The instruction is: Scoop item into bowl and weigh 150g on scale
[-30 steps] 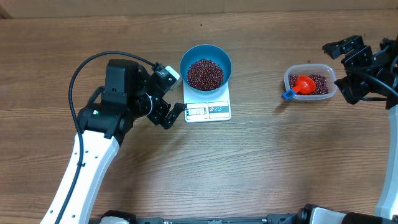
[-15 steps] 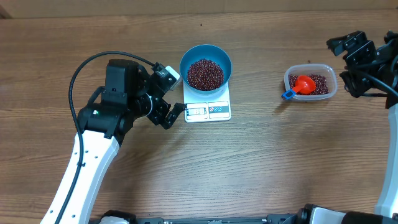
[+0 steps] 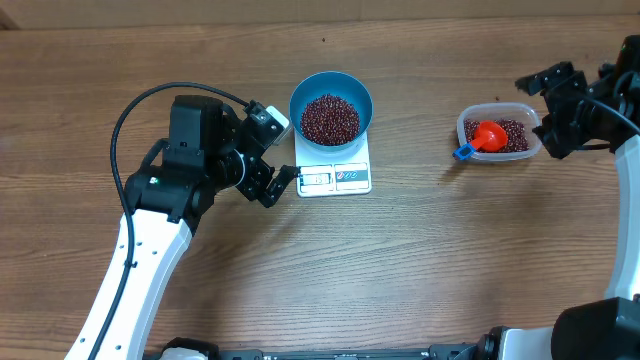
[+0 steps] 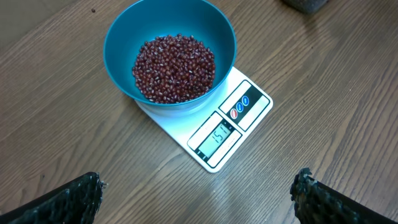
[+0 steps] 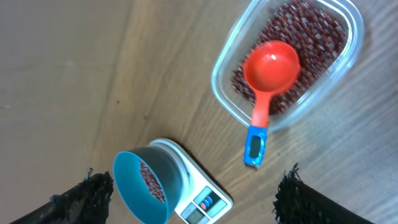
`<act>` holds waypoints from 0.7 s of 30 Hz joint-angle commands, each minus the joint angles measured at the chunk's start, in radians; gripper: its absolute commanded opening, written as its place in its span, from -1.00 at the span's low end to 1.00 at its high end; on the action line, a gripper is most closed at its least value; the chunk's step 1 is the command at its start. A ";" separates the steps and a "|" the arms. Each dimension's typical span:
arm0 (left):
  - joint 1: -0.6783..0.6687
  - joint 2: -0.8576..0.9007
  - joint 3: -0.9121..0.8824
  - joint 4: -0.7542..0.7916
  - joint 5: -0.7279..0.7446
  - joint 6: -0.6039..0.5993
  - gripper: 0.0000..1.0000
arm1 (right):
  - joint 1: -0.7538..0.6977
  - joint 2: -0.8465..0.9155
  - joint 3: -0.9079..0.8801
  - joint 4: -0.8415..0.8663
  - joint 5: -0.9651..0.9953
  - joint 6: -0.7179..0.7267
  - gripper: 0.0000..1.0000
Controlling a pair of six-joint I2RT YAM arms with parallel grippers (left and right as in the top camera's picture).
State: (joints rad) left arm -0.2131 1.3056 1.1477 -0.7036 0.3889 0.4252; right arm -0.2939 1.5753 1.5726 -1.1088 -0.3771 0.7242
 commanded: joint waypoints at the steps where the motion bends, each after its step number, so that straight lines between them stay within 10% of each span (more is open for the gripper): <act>1: 0.010 0.002 0.003 0.000 0.003 -0.007 0.99 | -0.003 0.006 -0.005 -0.019 0.010 -0.019 0.65; 21: 0.010 0.002 0.003 0.000 0.003 -0.006 0.99 | -0.001 0.006 -0.398 0.192 -0.119 -0.158 0.42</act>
State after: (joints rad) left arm -0.2131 1.3056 1.1477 -0.7036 0.3889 0.4252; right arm -0.2939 1.5814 1.2186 -0.9531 -0.4477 0.5827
